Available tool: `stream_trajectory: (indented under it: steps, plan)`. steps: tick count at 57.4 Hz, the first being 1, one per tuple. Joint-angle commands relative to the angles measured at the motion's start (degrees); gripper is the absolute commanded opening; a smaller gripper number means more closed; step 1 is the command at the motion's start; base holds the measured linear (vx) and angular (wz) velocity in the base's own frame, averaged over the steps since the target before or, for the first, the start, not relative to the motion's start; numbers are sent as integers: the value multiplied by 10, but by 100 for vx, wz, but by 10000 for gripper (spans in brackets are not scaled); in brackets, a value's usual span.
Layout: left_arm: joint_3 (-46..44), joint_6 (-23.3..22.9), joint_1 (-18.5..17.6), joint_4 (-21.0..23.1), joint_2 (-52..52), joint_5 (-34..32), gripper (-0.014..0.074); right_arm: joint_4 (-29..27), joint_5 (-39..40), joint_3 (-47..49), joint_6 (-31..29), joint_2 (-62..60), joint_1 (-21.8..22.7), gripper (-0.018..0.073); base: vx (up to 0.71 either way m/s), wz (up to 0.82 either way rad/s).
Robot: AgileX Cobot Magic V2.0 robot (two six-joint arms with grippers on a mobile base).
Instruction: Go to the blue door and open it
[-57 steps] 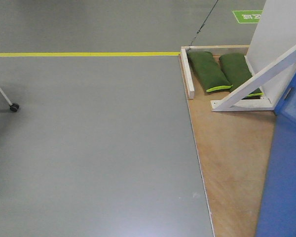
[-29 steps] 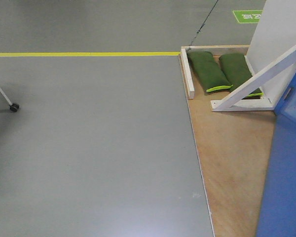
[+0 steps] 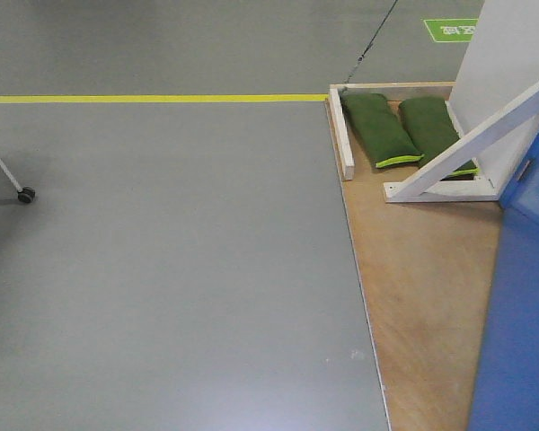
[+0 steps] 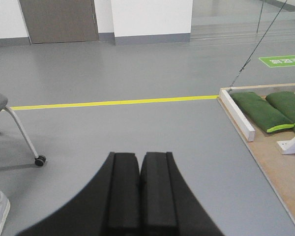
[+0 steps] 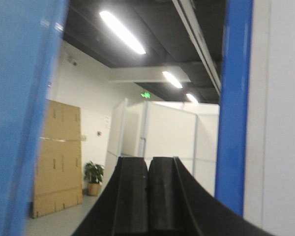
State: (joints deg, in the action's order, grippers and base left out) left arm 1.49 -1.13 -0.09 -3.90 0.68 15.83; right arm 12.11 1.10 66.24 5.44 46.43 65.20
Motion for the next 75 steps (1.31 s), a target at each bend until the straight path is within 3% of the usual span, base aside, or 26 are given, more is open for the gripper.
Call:
stream_trajectory:
  steps: [1, 11, 45, 59, 75]
  plan:
    - [-15, -4, -4, 1, 7, -49, 73, -22, 35, 15, -2, 20, 29, 12, 0, 0]
    - [-15, -4, -4, 1, 7, -49, 73, -23, 35, 15, -2, 52, 58, 12, 0, 0]
    - [-15, -4, -4, 1, 7, -49, 73, -25, 38, 15, -2, 162, 57, 12, 0, 0]
    - [-15, -4, -4, 1, 7, -49, 73, -79, 101, 15, -2, 198, 57, 12, 0, 0]
    - [-15, -4, -4, 1, 7, -49, 73, -83, 128, 15, -2, 224, 47, 12, 0, 0]
